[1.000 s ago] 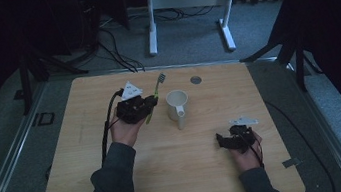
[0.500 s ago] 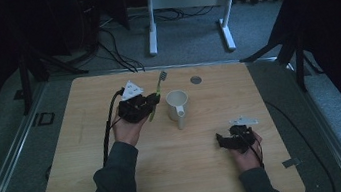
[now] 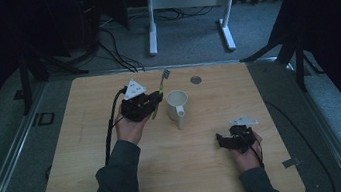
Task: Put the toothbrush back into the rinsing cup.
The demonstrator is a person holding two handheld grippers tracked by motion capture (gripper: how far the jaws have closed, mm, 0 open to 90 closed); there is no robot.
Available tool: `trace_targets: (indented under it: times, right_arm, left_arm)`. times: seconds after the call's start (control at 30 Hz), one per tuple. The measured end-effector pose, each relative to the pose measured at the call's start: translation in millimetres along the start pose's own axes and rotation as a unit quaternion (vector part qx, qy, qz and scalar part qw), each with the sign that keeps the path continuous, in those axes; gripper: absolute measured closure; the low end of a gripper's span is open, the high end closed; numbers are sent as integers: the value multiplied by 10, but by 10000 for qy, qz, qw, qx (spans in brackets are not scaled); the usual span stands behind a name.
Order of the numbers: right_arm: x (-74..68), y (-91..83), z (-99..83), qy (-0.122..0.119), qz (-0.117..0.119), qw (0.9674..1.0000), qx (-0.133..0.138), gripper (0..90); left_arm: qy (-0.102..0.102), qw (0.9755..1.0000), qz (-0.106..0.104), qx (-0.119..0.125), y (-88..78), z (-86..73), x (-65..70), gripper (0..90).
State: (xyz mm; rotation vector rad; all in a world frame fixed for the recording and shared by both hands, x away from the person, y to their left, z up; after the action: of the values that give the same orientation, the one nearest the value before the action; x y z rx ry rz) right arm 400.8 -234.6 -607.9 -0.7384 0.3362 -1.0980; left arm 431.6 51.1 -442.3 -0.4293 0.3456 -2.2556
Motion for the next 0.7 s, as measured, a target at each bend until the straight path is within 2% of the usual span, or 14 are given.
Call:
trace_targets:
  times: [0.27, 0.7]
  right_arm:
    - [0, 0, 0, -1, 0, 10000, 0, 184]
    - [0, 0, 0, -1, 0, 10000, 0, 184]
  left_arm:
    - [25, 10000, -14, 67, 25, 13, 16, 809]
    - [224, 9994, -8, 252, 68, 39, 64, 809]
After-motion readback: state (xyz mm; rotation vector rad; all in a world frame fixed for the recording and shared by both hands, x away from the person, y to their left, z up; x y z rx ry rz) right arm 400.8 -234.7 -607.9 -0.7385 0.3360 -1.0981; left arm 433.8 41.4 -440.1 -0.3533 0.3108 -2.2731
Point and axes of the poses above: each handheld gripper's, and its own axes: y roughly forward along the jaws, z roughly out of its top, x roughly to its right, the point moved 7 cm from there along y, roughly forward along the jaws, and after that the axes turned 8 degrees about -y, right-handed, at the moved point
